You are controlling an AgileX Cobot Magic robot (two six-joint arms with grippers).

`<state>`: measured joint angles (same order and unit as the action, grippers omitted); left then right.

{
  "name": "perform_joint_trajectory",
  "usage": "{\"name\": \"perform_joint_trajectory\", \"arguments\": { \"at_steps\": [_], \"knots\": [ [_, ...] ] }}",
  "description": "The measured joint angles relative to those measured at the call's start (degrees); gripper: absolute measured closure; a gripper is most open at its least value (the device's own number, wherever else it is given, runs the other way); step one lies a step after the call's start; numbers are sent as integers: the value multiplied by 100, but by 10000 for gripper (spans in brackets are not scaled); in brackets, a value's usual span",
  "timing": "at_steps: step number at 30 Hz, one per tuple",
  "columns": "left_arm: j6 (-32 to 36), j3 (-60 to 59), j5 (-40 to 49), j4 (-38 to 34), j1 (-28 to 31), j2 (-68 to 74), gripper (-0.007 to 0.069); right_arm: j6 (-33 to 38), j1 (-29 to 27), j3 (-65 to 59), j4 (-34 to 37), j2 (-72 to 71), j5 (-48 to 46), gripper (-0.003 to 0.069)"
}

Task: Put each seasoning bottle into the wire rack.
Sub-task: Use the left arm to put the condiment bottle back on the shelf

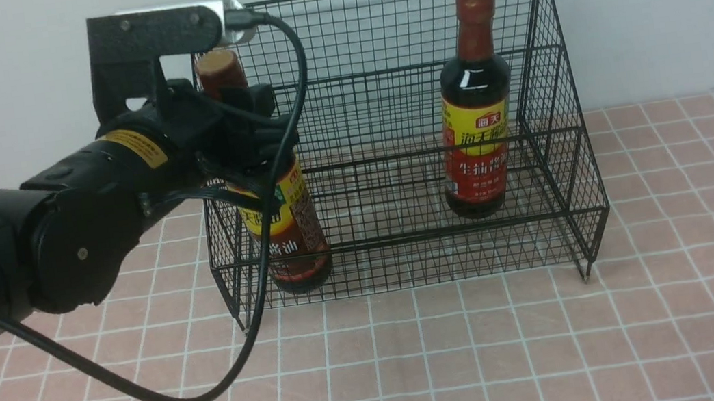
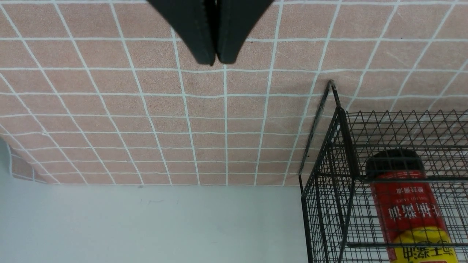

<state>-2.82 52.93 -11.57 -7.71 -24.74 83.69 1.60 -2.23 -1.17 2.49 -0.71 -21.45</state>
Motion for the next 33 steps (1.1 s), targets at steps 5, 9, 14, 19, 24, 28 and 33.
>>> {"name": "perform_joint_trajectory", "arguments": {
  "at_steps": [5,9,14,19,24,28,33],
  "knots": [
    [5,0,66,13,0,28,362,0,0,0,0,0,0,673],
    [5,0,77,15,0,28,362,0,0,0,0,0,0,673],
    [-23,47,13,3,0,28,324,0,0,0,0,0,0,673],
    [-62,95,-102,-8,0,-9,246,0,0,0,0,0,0,673],
    [-61,95,-97,-8,0,-9,217,0,0,0,0,0,0,673],
    [-61,95,-91,-8,0,-115,214,0,0,0,0,0,0,673],
    [-61,95,-45,101,0,-689,214,0,0,0,0,0,0,673]
  ]
}}
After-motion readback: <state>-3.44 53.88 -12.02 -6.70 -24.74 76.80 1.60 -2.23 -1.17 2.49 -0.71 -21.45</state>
